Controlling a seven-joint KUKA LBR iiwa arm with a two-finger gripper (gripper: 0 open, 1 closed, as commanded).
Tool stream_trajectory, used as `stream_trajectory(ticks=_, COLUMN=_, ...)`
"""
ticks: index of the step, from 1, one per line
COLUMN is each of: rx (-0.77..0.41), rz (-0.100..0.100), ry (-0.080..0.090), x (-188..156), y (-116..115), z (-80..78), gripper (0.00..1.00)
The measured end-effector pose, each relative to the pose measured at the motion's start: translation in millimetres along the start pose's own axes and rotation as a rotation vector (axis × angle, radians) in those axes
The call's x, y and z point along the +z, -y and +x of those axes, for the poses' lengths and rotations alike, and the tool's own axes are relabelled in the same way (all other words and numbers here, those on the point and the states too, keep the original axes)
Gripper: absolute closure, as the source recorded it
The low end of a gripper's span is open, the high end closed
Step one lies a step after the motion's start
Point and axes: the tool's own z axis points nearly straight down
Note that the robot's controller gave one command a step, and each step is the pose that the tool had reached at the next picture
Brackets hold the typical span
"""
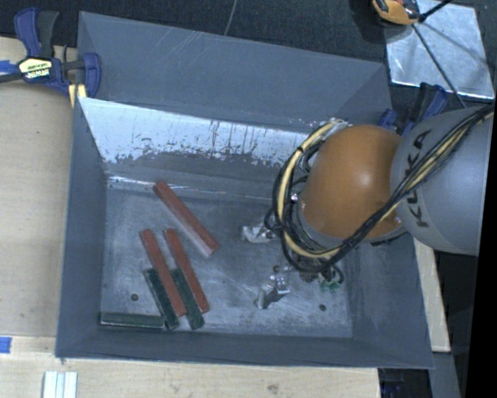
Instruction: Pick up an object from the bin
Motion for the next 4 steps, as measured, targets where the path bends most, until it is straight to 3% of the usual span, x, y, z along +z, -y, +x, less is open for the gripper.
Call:
stream_trajectory(ticks=1, rx=0.004, rz=0.0, ry=0.003, x=29.5, y=-0.2, z=-48.5, gripper=0.0)
stream_trajectory(ticks=2, rx=0.022, rz=0.002, ry=0.011, x=61.0, y=-15.7, z=-30.8, gripper=1.0)
stream_trajectory(ticks=3, rx=0.02, rz=0.0, ry=0.0, x=63.9, y=-16.6, z=-28.0, gripper=0.0)
stream_trajectory(ticks=4, rx=0.02, rz=0.001, ry=0.0, x=63.8, y=-16.6, z=-28.0, gripper=0.0)
